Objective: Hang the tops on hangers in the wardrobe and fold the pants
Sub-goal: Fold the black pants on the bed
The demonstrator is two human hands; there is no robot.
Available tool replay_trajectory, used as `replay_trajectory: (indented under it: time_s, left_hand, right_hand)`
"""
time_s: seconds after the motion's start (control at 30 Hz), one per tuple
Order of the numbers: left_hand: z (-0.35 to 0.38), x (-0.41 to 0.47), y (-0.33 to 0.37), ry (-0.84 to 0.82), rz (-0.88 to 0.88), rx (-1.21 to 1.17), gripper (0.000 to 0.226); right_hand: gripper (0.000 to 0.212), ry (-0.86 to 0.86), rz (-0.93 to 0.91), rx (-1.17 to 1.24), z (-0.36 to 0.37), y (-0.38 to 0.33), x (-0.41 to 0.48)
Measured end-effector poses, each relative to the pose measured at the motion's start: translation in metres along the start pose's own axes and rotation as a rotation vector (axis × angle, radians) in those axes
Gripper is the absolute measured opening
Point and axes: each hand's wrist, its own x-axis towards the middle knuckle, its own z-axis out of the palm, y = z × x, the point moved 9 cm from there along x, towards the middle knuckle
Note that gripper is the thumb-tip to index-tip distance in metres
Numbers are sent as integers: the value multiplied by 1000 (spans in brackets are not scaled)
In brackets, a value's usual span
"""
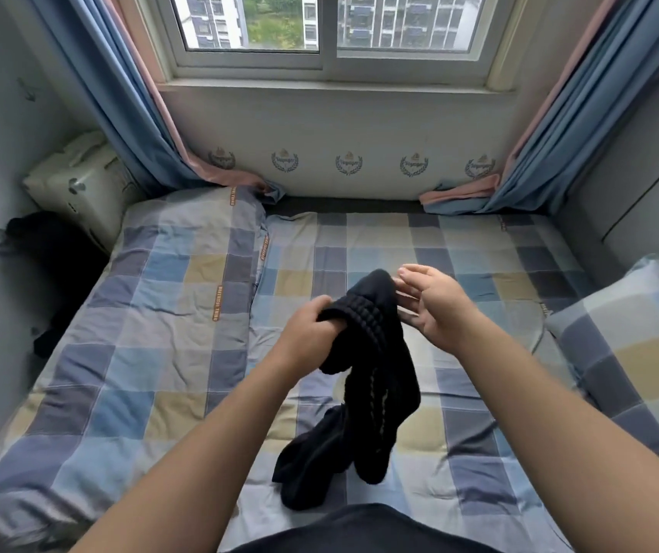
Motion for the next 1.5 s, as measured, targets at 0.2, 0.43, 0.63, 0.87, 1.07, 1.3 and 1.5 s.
replay_trajectory:
  time_s: [0.2, 0.43, 0.63, 0.87, 1.07, 1.3, 1.5]
  left_hand:
    - [-7, -2, -36, 67, -435, -42, 27]
    - [8, -8, -31, -131, -373, -17, 27]
    - [-19, 1, -29, -81, -266, 79, 14]
    - [-73, 13, -35, 101, -162, 437, 22]
    - [-92, 14, -41, 249, -115, 573, 32]
    - [-133, 8, -88, 379, -204, 753, 27]
    - [-162, -16, -155, 464, -420, 709, 19]
  right_hand:
    - [54, -69, -86, -261, -8, 67, -32]
    - [38, -157, -191, -535, 24, 107, -33]
    - [17, -104, -210, -788, 8, 106, -3]
    - [22, -217, -200, -642, 6, 88, 1]
    - [16, -37, -230, -1459, -4, 85, 15]
    - [29, 272, -84, -1676, -72, 87, 15]
    - [37, 440, 46, -1146, -109, 97, 13]
